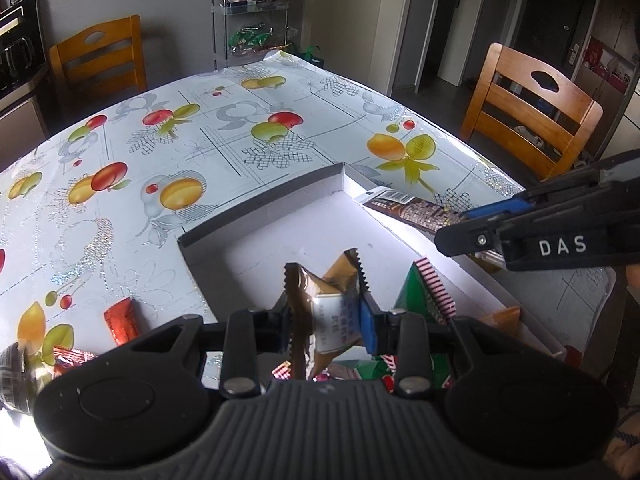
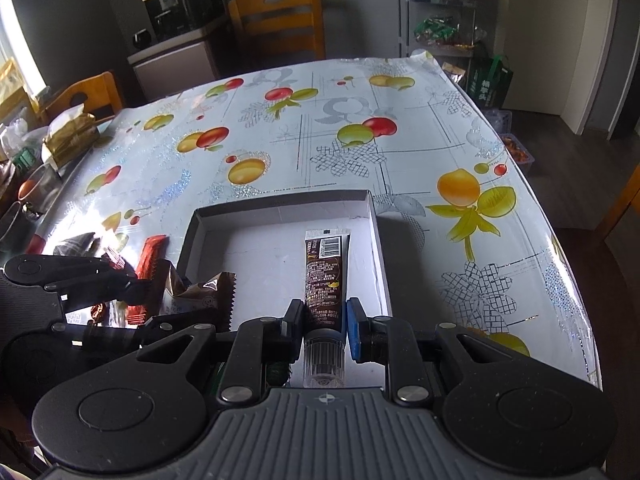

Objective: Organize snacks
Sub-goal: 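Carry the chocolate tube and the brown serrated packet over the white box, then open the right gripper to drop the tube while the left opens to drop the packet into the box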

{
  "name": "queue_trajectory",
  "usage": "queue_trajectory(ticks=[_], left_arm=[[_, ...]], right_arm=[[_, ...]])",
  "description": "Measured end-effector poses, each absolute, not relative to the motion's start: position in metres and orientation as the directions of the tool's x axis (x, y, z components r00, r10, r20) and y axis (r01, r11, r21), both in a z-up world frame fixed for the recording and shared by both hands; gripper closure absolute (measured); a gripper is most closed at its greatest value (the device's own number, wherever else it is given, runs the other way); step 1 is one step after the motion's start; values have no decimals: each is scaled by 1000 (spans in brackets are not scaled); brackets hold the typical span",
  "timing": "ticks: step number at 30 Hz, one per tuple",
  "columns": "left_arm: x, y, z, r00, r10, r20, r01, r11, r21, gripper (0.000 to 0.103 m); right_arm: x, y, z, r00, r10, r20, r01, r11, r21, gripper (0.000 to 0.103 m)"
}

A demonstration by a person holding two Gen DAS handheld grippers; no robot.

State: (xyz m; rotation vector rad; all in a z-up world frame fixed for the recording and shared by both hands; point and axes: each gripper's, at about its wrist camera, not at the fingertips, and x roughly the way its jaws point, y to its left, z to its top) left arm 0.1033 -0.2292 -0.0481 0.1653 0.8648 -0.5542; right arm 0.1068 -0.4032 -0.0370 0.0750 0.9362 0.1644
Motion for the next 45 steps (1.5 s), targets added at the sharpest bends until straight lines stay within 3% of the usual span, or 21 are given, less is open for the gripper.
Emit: queue_trajectory(ticks=[45], left_arm=[[113, -247, -87, 394, -362, -845, 513, 849, -126, 72]], right_arm=[[110, -402, -83, 433, 162, -887, -127, 985, 118, 79]])
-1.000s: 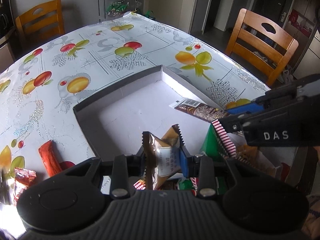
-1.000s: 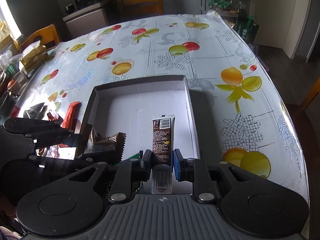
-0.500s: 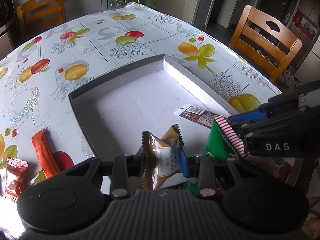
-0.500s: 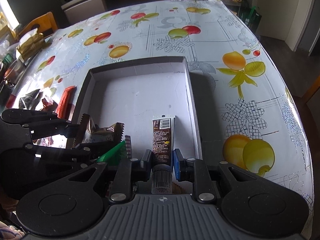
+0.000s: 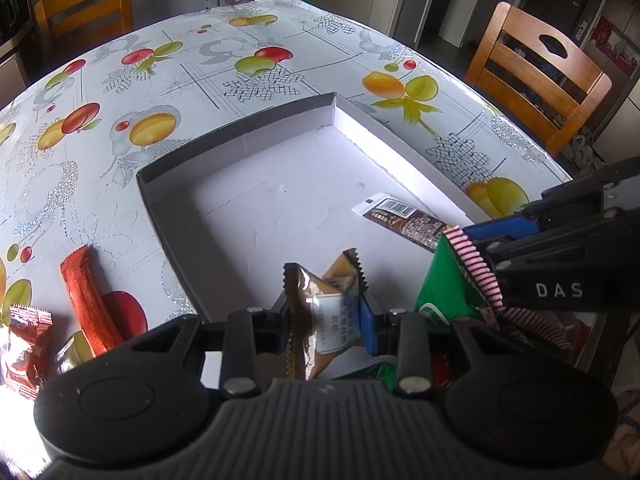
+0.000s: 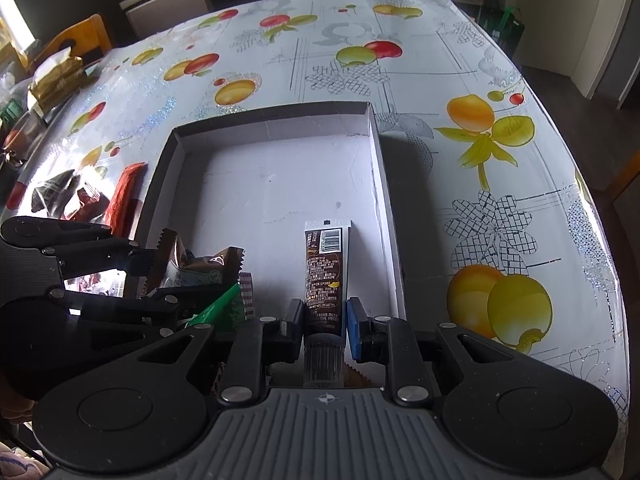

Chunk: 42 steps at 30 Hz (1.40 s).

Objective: Organize snacks
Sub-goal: 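Open the right gripper to drop the tube while the left opens to drop the packet into the box, then move both grippers back over the snacks on the table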

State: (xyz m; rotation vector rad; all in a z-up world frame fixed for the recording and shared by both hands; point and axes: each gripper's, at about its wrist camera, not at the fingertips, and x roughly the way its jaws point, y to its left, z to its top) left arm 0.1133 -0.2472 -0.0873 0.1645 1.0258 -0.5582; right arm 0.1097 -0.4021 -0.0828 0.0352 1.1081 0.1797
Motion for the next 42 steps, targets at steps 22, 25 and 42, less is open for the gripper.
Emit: queue_trajectory(ticks=[22, 25, 42], left_arm=[[109, -244, -76, 456, -347, -820, 508, 858, -81, 61], [108, -243, -74, 463, -348, -815, 503, 860, -81, 61], [98, -208, -56, 548, -336, -766, 422, 902, -93, 52]], right_arm=[[110, -396, -69, 474, 132, -870, -140, 987, 74, 65], [111, -395, -64, 489, 131, -862, -142, 987, 70, 64], [113, -376, -41, 552, 183, -814, -174, 979, 103, 61]])
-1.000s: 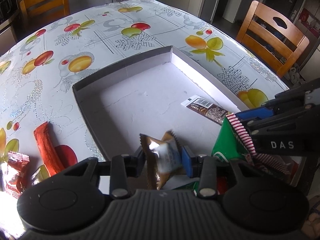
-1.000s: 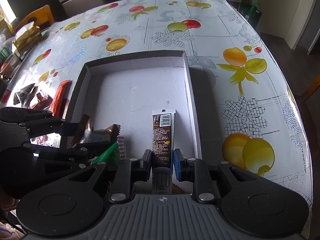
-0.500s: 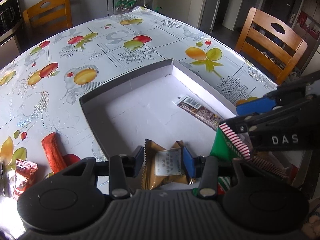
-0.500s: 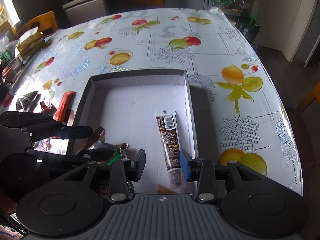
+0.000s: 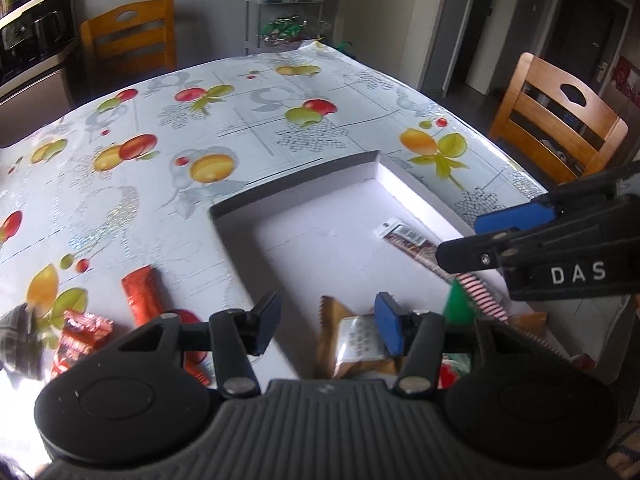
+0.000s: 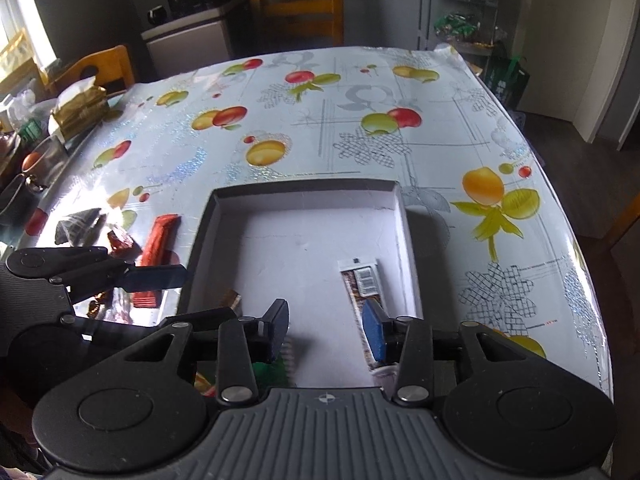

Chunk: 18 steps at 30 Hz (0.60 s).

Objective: Organize snacks
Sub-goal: 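Move both grippers back over the snacks on the table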

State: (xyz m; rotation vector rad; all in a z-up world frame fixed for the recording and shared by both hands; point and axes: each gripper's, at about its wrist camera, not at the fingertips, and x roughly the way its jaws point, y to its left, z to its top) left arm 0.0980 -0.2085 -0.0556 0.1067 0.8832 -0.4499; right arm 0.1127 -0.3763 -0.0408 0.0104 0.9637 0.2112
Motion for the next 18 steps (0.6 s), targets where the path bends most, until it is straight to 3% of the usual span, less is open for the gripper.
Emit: queue_trajectory(ticks=[18], left_arm=[[79, -110, -54, 603, -188, -775, 208, 975, -75, 52]], right_arm=[[112, -296, -29, 539, 291, -790, -331, 936, 119, 57]])
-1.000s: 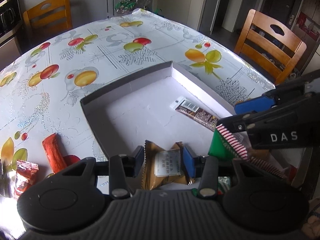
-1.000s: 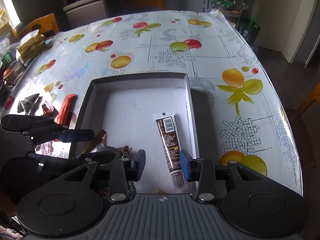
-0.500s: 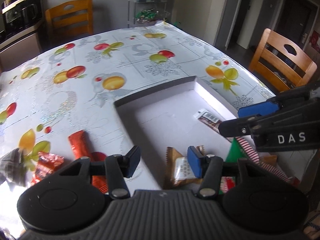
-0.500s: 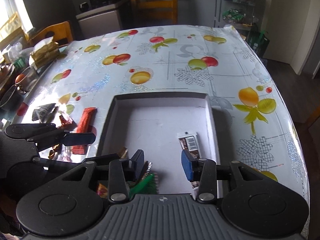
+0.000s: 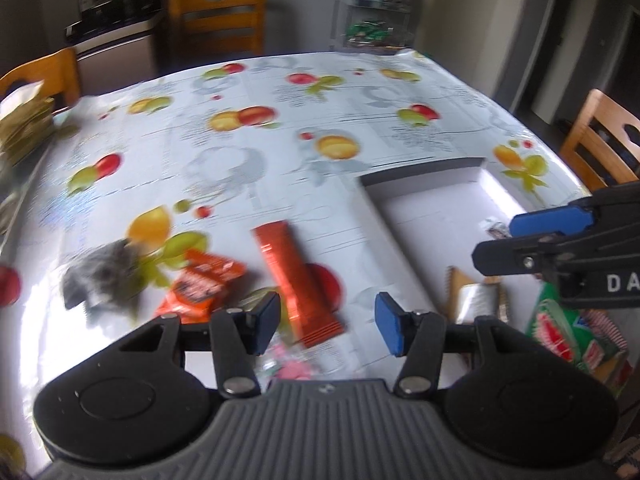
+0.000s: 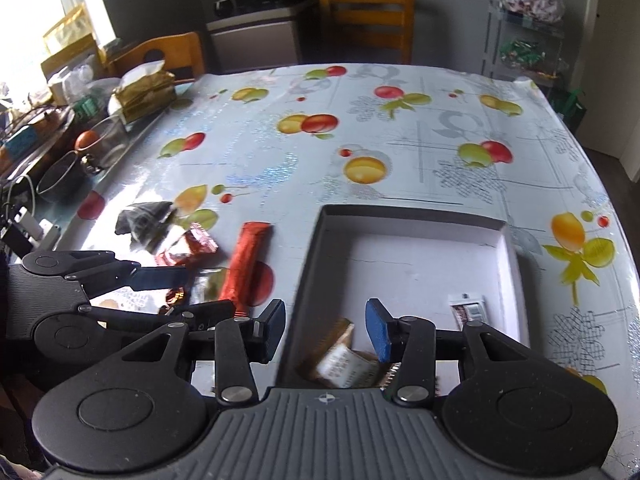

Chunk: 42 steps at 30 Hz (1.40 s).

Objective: Organize snacks
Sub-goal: 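Move both grippers back over the snacks on the table, then grasp the small white wrapped candy with the right gripper while the left grasps the brown twisted candy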

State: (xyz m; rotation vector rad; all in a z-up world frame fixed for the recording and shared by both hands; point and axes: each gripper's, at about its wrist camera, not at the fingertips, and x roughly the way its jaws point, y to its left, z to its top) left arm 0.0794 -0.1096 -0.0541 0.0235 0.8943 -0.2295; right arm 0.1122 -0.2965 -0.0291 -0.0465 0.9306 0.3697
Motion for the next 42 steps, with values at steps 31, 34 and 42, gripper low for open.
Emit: queue_trajectory(ticks=[31, 34, 42], left_arm=[[83, -34, -103, 550, -188, -814, 193, 977, -95, 52], [86, -34, -107, 545, -200, -814, 202, 974, -104, 57], [89, -34, -110, 550, -220, -806, 231, 967, -106, 64]], right_arm=[[82, -217, -78, 414, 274, -868, -370, 922, 114, 58], [82, -216, -80, 409, 266, -873, -361, 926, 113, 58], [84, -211, -90, 398, 251, -882, -355, 929, 105, 58]])
